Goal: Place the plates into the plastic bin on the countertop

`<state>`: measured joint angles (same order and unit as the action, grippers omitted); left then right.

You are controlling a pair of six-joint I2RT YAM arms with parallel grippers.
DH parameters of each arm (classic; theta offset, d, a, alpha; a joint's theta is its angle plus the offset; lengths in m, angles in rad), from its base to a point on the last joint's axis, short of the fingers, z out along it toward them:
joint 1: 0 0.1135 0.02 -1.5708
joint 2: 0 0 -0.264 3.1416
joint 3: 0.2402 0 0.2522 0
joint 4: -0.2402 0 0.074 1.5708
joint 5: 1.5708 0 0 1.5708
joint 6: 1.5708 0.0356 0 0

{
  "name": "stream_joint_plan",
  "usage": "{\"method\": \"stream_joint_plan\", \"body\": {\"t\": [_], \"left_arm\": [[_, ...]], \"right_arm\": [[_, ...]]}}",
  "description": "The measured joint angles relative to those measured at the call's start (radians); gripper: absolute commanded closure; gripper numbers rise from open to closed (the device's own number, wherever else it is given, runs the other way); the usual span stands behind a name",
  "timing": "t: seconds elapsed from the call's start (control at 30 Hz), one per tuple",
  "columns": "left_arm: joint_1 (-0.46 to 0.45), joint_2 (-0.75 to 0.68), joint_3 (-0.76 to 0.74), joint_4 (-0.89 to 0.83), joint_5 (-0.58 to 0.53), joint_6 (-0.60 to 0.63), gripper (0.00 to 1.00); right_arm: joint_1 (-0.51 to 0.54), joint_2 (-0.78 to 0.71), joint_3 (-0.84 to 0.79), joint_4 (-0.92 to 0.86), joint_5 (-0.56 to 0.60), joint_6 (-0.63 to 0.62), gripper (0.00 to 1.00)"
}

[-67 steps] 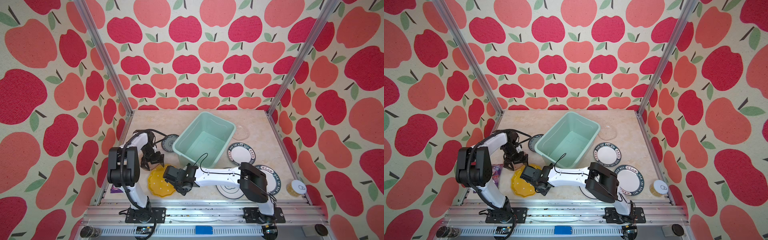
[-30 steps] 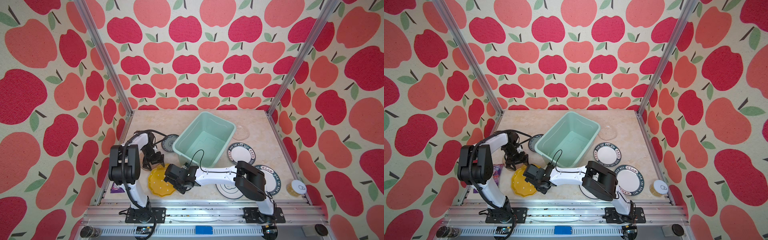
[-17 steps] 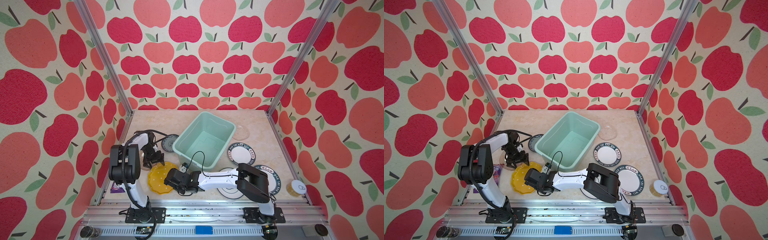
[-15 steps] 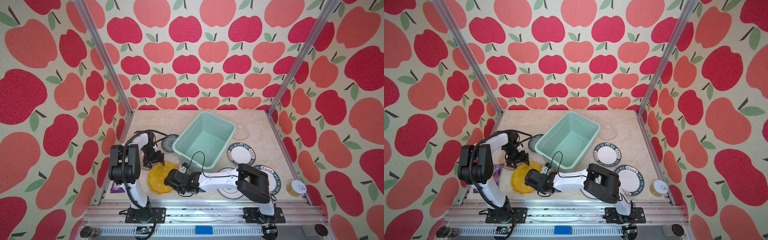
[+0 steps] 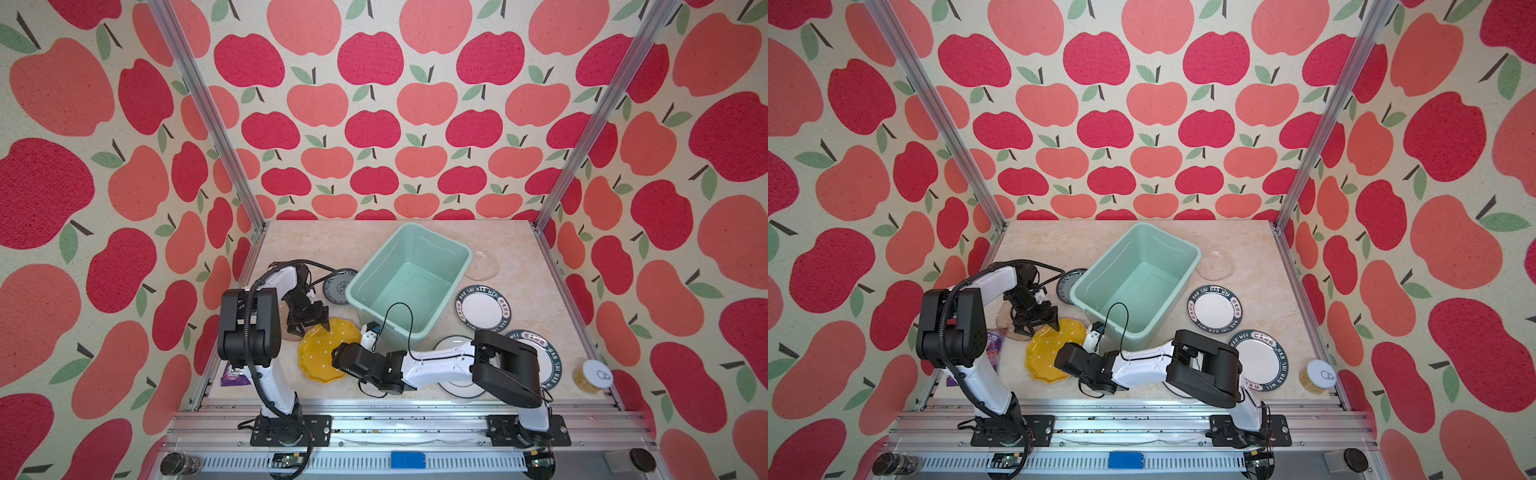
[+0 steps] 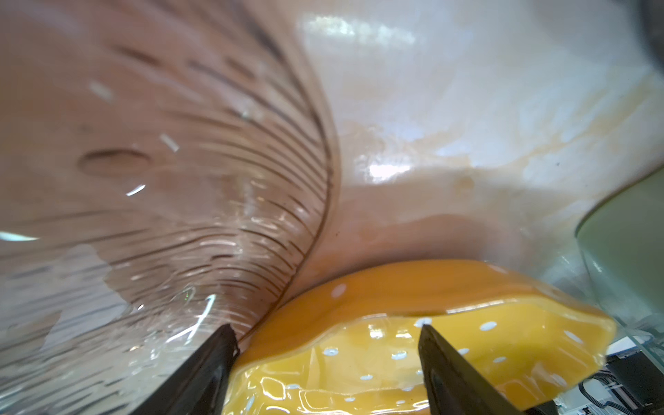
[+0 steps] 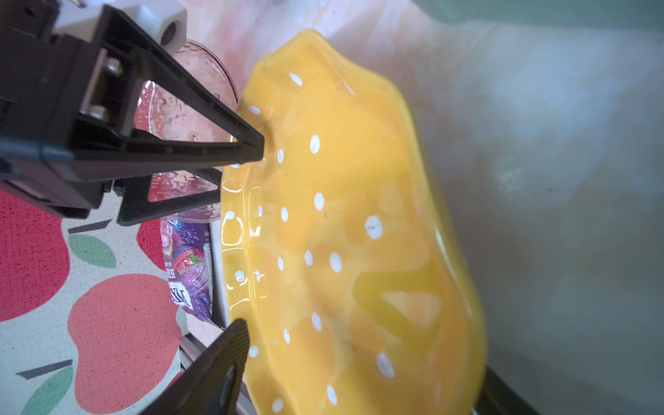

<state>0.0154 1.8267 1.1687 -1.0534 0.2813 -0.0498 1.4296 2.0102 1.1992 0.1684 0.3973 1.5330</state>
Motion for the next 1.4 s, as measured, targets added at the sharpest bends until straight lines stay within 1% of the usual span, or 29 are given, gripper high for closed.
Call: {"method": "stream_joint_plan", "body": {"t": [0.03, 0.23, 0.33, 0.37, 0.47, 0.53, 0.6, 0.67, 0.77, 1.1, 1.2, 1.4], "left_arm": [[0.000, 0.002, 0.000, 0.000, 0.000, 0.000, 0.18], [-0.004, 0.008, 0.000, 0.003, 0.024, 0.001, 0.18], [-0.003, 0.008, 0.001, 0.008, 0.023, 0.000, 0.18], [-0.003, 0.008, 0.001, 0.011, 0.022, 0.000, 0.18], [0.002, 0.005, 0.010, 0.006, 0.031, 0.000, 0.18], [0.005, -0.001, 0.020, -0.004, 0.040, -0.003, 0.18], [0.005, -0.008, 0.024, -0.015, 0.060, -0.003, 0.18], [0.010, -0.020, 0.034, -0.033, 0.070, -0.003, 0.18], [0.005, -0.028, 0.036, -0.052, 0.091, -0.003, 0.17], [-0.002, -0.028, 0.037, -0.083, 0.120, -0.004, 0.16], [-0.011, -0.031, 0.037, -0.089, 0.120, -0.005, 0.16], [-0.026, -0.048, 0.042, -0.087, 0.119, -0.013, 0.16]], "right_arm": [[0.000, 0.000, -0.001, 0.018, 0.007, -0.008, 0.29], [-0.001, -0.001, -0.001, 0.131, 0.025, -0.045, 0.38], [0.000, -0.001, -0.001, 0.150, 0.032, -0.055, 0.46], [-0.001, -0.001, -0.001, 0.158, 0.033, -0.056, 0.51], [-0.001, -0.001, -0.001, 0.159, 0.034, -0.037, 0.62], [-0.001, -0.001, -0.001, 0.156, 0.033, -0.027, 0.65], [-0.003, -0.001, -0.001, 0.157, 0.034, -0.018, 0.72], [-0.003, -0.001, -0.002, 0.147, 0.032, 0.021, 0.79], [-0.010, -0.001, -0.003, 0.136, 0.024, 0.026, 0.84], [-0.006, -0.008, -0.003, 0.095, 0.024, 0.025, 0.92], [0.000, -0.032, -0.003, 0.041, 0.031, 0.025, 0.94], [0.028, -0.098, 0.025, -0.132, 0.047, 0.024, 0.96]]}}
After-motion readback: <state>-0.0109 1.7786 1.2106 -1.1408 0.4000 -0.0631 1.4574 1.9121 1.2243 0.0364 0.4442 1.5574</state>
